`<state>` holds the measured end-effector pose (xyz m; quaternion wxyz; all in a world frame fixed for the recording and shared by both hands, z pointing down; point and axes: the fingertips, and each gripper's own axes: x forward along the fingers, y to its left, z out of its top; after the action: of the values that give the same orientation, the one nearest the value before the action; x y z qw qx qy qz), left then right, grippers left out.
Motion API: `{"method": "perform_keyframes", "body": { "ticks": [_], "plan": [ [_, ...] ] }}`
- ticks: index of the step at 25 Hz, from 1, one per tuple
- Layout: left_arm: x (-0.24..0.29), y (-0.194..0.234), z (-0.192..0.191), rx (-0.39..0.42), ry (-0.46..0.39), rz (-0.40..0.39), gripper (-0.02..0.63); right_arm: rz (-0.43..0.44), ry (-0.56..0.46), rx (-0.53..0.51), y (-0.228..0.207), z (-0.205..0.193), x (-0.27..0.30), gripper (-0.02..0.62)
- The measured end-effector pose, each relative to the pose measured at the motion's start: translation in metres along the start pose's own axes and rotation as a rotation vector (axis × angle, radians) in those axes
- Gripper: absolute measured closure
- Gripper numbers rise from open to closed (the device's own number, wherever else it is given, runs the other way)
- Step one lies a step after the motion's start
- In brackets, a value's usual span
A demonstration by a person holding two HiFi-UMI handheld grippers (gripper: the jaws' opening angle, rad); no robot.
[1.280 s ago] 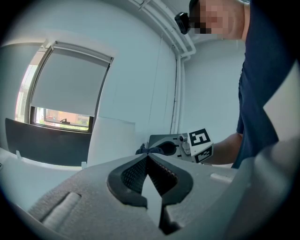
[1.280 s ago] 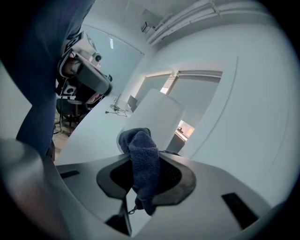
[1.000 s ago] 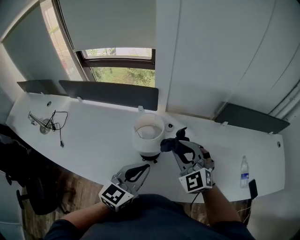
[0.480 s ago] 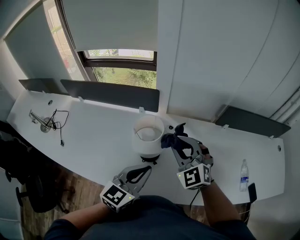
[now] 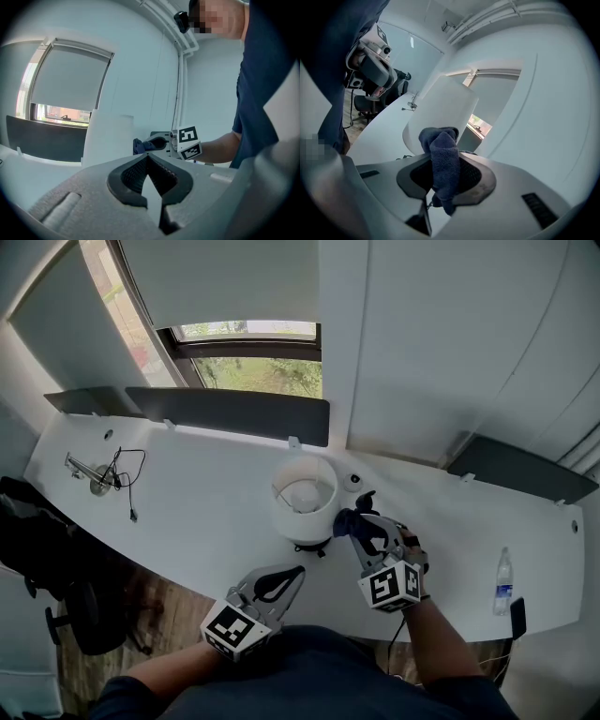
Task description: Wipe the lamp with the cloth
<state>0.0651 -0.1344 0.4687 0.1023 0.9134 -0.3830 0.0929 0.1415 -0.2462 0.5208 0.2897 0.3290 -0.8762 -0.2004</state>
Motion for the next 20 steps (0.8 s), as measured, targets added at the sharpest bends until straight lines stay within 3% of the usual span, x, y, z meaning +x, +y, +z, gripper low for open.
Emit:
{"method": "perform_keyframes", "body": {
  "ticks": [12,20],
  "plan": [
    [-0.003,0.002,-0.006,0.007,0.017,-0.042,0.6,0.027,0.113,0.041,0.037,-0.036,0.001,0.491],
    [-0.023,0.007,0.002,0.019,-0.017,-0.127,0.6,-0.025,0.123,0.096,0.063,-0.002,-0.029,0.491]
  ]
}}
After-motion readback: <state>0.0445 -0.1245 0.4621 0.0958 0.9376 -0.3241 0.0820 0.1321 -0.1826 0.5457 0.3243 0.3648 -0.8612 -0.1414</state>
